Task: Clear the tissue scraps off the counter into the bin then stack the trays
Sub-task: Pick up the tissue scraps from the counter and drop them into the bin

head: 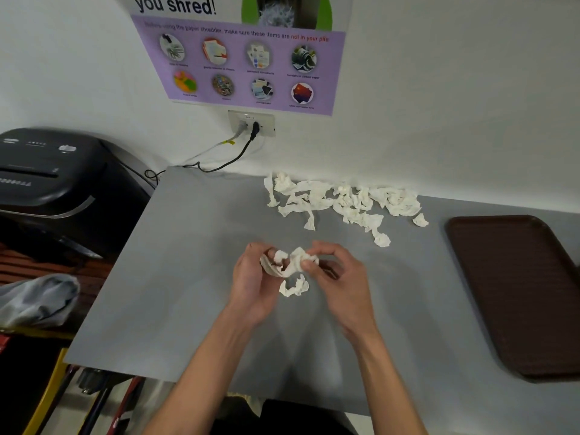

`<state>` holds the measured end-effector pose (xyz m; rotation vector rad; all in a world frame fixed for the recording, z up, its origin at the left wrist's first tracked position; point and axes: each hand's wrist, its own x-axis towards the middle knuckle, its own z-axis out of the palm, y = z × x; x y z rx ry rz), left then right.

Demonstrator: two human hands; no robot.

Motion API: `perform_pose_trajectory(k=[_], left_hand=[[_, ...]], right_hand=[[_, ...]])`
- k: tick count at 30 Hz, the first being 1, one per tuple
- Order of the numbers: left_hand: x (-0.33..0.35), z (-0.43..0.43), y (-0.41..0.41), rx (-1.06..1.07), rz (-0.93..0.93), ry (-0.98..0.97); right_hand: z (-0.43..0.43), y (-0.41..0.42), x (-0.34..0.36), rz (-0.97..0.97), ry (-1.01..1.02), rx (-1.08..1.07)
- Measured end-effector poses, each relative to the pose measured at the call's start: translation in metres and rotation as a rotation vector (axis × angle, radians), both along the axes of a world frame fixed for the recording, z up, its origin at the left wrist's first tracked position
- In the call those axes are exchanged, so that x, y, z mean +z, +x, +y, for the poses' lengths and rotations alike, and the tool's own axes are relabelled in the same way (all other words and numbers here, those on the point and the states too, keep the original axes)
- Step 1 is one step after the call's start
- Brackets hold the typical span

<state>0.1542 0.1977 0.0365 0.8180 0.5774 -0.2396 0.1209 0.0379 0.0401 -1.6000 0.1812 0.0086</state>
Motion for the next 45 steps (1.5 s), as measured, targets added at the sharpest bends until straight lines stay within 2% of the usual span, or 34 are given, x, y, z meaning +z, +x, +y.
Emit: perform_pose_trajectory(k=[4,8,12,14,16,19,20,22,24,26,29,34,37,38,41,45], left_hand=[[-0.003,-0.003,-0.003,-0.020,0.031,0.098],[-0.004,-0.003,-0.005,-0.100,0.076,0.183],[-0.005,-0.005,-0.011,-0.104,0.117,0.137],[-0.012,-0.004,-0.016,-0.095,0.077,0.175],[-0.029,0.001,-0.021,-0.091,-0.001,0.282],[-0.055,0.017,-0.026,-0.078,0.018,0.524],[-0.062,0.025,-0.027,-0.059,0.051,0.566],[-0.072,0.042,-0.031,-0.025,0.118,0.638],[-0.074,0.057,-0.037,-0.048,0.172,0.697],[-0.070,0.070,-0.048,-0.104,0.217,0.673],[-0.068,0.092,-0.066,-0.225,0.232,0.634],[-0.086,0.128,-0.105,-0.331,0.165,0.656],[-0.098,0.151,-0.137,-0.318,0.122,0.643],[-0.101,0.160,-0.148,-0.322,0.098,0.639],[-0.105,0.191,-0.187,-0.343,0.025,0.597],[-0.115,0.241,-0.246,-0.343,-0.017,0.383]], right_hand=[[0.013,0.003,-0.002,0.007,0.042,0.163],[0.031,0.005,-0.009,-0.054,-0.224,0.206],[0.059,-0.002,-0.024,-0.110,-0.429,0.119],[0.067,-0.005,-0.036,-0.126,-0.499,0.074],[0.068,-0.003,-0.046,-0.152,-0.522,0.130],[0.059,0.005,-0.059,-0.131,-0.546,0.422],[0.054,0.009,-0.064,-0.083,-0.544,0.421],[0.043,0.021,-0.084,-0.022,-0.619,0.271],[0.035,0.029,-0.109,0.044,-0.859,0.231],[0.033,0.033,-0.136,0.074,-1.032,0.329],[0.049,0.028,-0.168,0.036,-1.096,0.424],[0.092,-0.027,-0.160,-0.105,-1.253,0.480],[0.108,-0.071,-0.162,-0.035,-1.234,0.486],[0.112,-0.084,-0.162,0.005,-1.177,0.426],[0.129,-0.127,-0.152,0.191,-0.782,0.165],[0.165,-0.198,-0.147,0.329,-0.444,-0.002]])
